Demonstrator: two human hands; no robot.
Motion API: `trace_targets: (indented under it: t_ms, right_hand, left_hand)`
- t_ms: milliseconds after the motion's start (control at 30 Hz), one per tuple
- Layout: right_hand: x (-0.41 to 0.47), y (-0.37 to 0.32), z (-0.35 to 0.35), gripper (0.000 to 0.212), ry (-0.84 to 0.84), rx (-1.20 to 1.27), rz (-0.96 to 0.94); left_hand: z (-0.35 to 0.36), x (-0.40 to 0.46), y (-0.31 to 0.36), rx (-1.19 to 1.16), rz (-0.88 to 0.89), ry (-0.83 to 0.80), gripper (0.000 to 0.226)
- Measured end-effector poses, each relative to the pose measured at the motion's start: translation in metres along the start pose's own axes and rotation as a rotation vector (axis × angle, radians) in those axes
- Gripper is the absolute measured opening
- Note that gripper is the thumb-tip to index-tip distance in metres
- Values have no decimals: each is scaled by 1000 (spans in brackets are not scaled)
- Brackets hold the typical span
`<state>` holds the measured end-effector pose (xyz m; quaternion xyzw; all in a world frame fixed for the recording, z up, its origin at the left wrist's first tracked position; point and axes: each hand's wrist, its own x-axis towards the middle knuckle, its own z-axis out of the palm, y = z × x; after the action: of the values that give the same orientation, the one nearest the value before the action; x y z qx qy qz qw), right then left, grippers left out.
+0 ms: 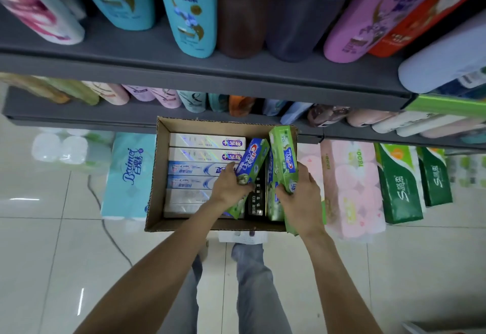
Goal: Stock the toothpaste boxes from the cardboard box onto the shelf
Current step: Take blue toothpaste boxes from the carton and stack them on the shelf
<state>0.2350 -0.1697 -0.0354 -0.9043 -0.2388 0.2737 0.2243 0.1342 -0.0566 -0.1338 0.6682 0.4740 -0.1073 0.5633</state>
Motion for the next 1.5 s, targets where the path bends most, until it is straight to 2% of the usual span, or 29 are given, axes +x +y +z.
trace_targets:
  t_ms: [67,100,200,300,433,567,633,700,800,867,933,1000,1067,1167,1267,1400,1500]
  right_hand:
    - [-3,-8,-8,43,-28,52,14]
    - [-6,-13,-13,41,-44,70,16]
    - [-23,-38,-32,40,-82,171,59]
    - [-51,-66,-48,31,-115,328,75]
    - [-93,-101,-62,20,-151,481,34]
    - [-125,-138,-78,19,-131,579,-61]
    - [-132,-148,-86,17,-155,531,-171]
    - [-136,-160,-97,25,-199,486,-289]
    - [-131,-170,-114,52,-278,355,-435]
    - [-126,-178,-123,66,-132,80,-588]
    - [-122,-186,-130,58,107,-131,-752]
    - [-121,-194,-139,51,283,-202,-873]
    - [-119,-200,-148,52,351,-234,-899]
    - [-117,-208,-162,54,348,-303,-883]
    - [-111,-216,-174,52,319,-254,-857]
    - [-100,-234,-193,47,193,-24,-811]
    - [-91,-255,-209,44,148,111,-857]
  left_hand:
    - [-19,-15,0,49,8,16,46]
    - [-32,-26,0,76,28,16,45]
    - [-79,-70,4,262,103,71,58]
    - [-133,-119,10,478,203,142,61]
    - [-195,-175,18,521,359,205,62]
    - [-238,-216,32,582,443,307,64]
    - [-254,-231,39,584,472,346,73]
    - [-263,-244,46,594,499,409,83]
    - [-268,-260,54,605,500,527,85]
    - [-267,-270,56,628,480,599,83]
    - [-267,-279,55,652,459,650,81]
    - [-270,-287,54,665,446,689,81]
    - [-274,-295,58,713,460,728,79]
    - [-283,-307,68,772,474,781,68]
    - [-299,-315,82,811,527,862,59]
    - [-335,-326,111,930,684,973,56]
    - [-372,-334,148,938,796,1066,59]
